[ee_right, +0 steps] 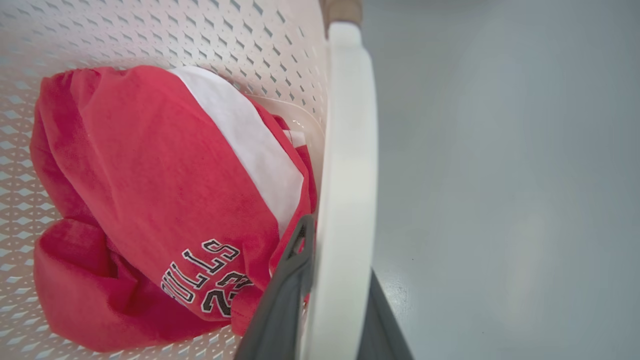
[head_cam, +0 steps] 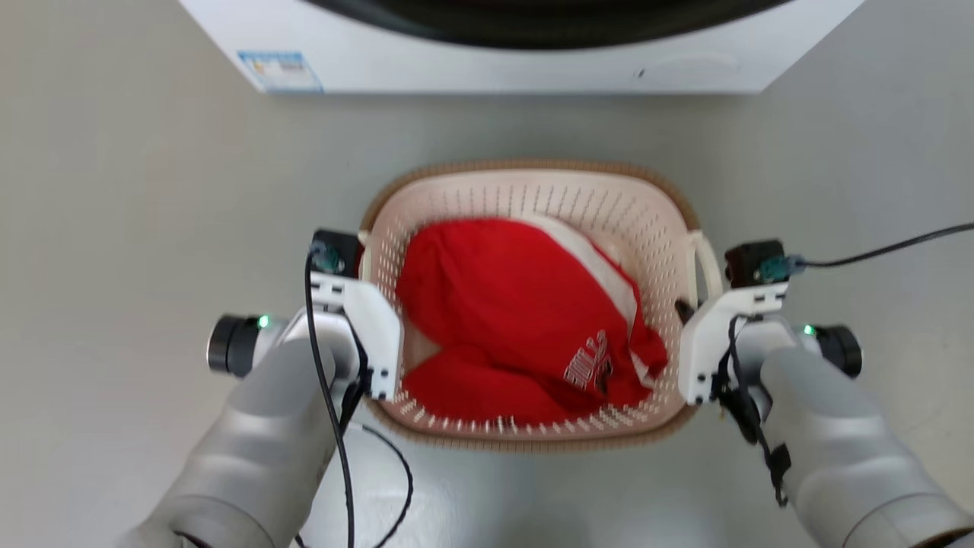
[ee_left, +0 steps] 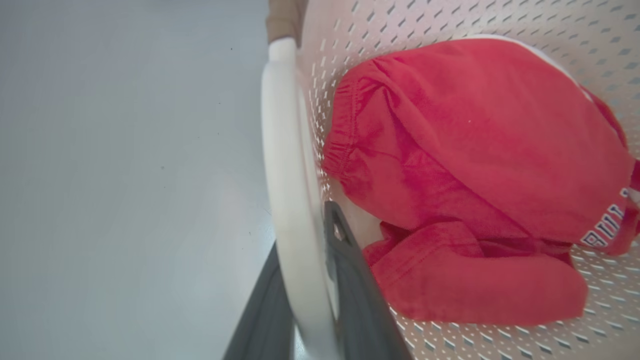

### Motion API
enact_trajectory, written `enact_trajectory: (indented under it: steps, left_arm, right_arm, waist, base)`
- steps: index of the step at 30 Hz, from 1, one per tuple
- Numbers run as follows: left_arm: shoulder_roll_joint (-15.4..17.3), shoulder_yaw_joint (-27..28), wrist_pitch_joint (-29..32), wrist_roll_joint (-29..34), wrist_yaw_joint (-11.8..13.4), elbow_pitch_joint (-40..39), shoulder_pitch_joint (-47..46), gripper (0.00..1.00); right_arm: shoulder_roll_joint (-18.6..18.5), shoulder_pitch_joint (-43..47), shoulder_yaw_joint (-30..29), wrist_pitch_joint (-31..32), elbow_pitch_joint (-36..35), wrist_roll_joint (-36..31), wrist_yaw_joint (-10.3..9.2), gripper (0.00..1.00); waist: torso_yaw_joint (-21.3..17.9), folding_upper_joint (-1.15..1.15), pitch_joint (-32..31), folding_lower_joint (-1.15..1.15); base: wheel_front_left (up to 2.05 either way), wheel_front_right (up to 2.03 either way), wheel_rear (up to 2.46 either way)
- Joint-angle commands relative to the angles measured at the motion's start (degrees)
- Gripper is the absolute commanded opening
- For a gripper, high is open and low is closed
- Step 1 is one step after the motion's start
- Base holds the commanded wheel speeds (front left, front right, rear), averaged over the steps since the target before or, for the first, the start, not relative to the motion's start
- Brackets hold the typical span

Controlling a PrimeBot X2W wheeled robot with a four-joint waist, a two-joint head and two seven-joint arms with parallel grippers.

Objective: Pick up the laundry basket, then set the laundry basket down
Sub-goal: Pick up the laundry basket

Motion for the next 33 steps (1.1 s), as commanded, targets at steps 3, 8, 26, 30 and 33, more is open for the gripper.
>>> enact_trajectory:
  steps: [3,8,26,30,33]
  left_arm:
    - [1.2,-0.1,1.2,-0.8,-0.9,-0.4,2.4,0.00]
    - [1.2,-0.7,2.8,-1.5,-1.6,-0.3,5.5,0.00]
    - [1.2,-2.1,8.8,-4.0,-2.5,-0.2,14.3,0.00]
    - [1.2,-2.6,10.9,-4.7,-2.8,-0.2,16.0,0.00]
    - [1.2,-3.0,12.0,-5.1,-2.7,-0.2,17.5,0.00]
  right_arm:
    - [1.3,4.2,2.8,1.6,-1.0,1.5,0.43,0.00]
    - [1.4,6.6,4.4,3.8,-0.8,3.5,0.43,0.00]
    - [1.4,13.5,8.2,9.1,-0.2,8.1,0.43,0.00]
    - [1.4,14.7,8.7,10.3,-0.1,9.0,0.43,0.00]
    - [1.4,15.8,9.4,10.9,0.0,9.6,0.43,0.00]
  waist:
    - [-2.3,0.00,-7.6,0.00]
    - [-3.7,0.00,-12.9,0.00]
    - [-4.1,0.00,-25.5,0.00]
    - [-3.8,0.00,-27.6,0.00]
    - [-3.7,0.00,-29.4,0.00]
  base:
    - [0.00,0.00,0.00]
    - [0.00,0.00,0.00]
    - [0.00,0.00,0.00]
    - [0.00,0.00,0.00]
    - [0.00,0.00,0.00]
